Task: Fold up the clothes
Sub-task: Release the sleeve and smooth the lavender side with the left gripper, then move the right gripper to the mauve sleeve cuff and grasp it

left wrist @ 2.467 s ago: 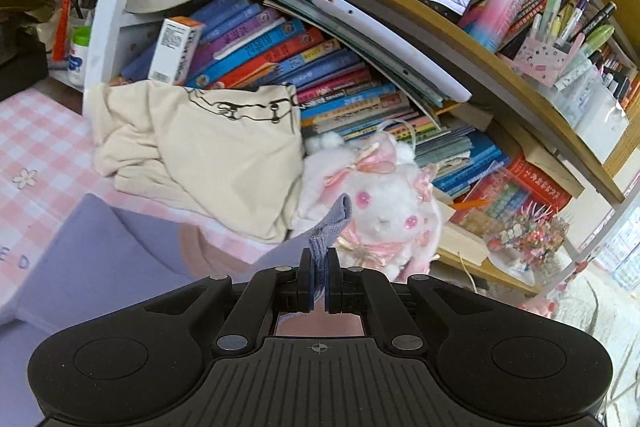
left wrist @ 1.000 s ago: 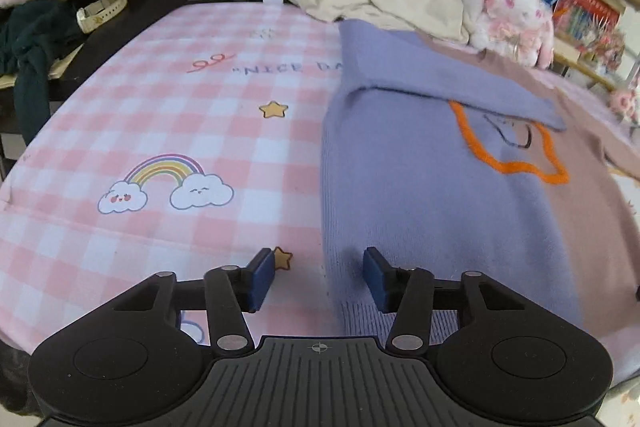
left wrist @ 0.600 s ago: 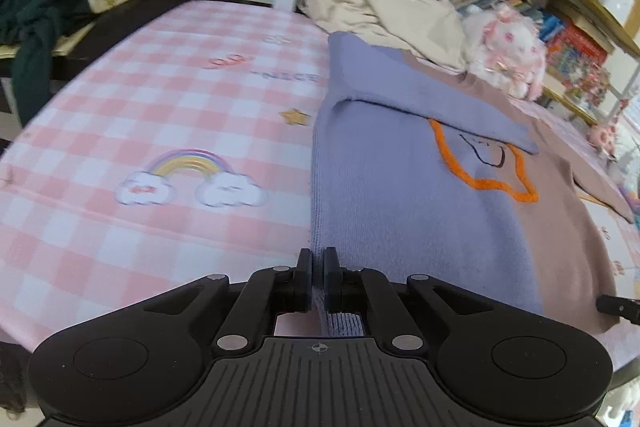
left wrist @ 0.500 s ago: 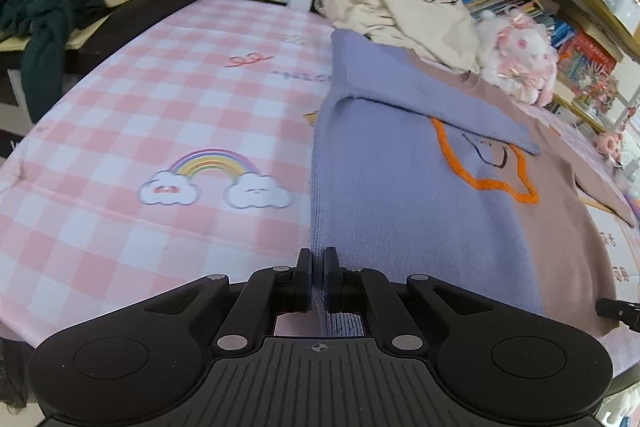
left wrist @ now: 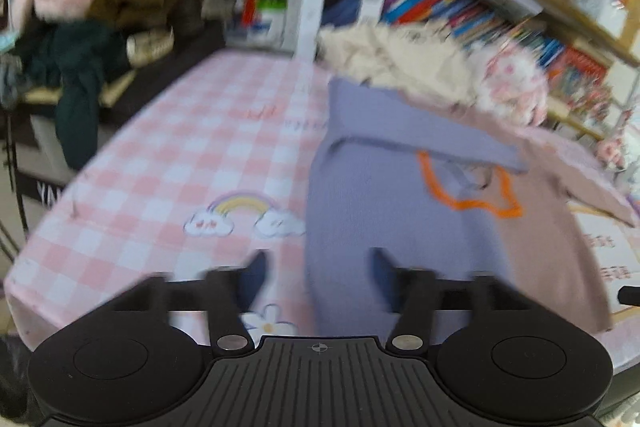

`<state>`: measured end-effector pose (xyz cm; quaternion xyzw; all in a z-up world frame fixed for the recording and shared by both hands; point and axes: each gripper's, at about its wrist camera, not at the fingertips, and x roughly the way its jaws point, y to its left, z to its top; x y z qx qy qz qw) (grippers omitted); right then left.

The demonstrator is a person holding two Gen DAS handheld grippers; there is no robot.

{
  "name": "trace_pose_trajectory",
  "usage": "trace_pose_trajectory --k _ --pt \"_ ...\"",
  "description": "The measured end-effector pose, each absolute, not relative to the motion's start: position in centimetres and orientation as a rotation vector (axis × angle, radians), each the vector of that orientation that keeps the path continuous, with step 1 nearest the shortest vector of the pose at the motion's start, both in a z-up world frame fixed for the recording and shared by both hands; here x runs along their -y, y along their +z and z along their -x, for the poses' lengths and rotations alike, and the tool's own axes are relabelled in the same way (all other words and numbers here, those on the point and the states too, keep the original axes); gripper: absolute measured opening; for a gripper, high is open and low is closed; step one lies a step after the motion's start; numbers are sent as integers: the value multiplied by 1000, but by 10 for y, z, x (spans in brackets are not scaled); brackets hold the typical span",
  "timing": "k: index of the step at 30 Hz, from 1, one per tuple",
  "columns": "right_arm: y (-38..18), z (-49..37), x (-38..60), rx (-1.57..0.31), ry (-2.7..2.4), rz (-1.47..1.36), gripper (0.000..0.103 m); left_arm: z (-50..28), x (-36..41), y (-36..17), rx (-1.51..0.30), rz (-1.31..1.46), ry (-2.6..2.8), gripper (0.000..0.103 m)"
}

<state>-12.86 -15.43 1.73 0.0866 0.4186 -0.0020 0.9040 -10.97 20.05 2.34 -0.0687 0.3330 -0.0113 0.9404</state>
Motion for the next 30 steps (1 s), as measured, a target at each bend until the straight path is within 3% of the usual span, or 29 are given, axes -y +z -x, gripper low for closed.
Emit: trace_pose_trajectory --k 2,4,16,30 --pt "22 137 160 -857 -43 -180 78 122 -186 29 -635 120 -9 97" --pt "27 146 166 -849 -82 -181 82 128 -171 28 -627 123 15 100" --pt "31 135 228 -835 -207 -199 88 104 -110 16 -674 69 -75 100" --pt "14 8 370 -773 -75 -208 85 74 -20 20 -687 44 161 100"
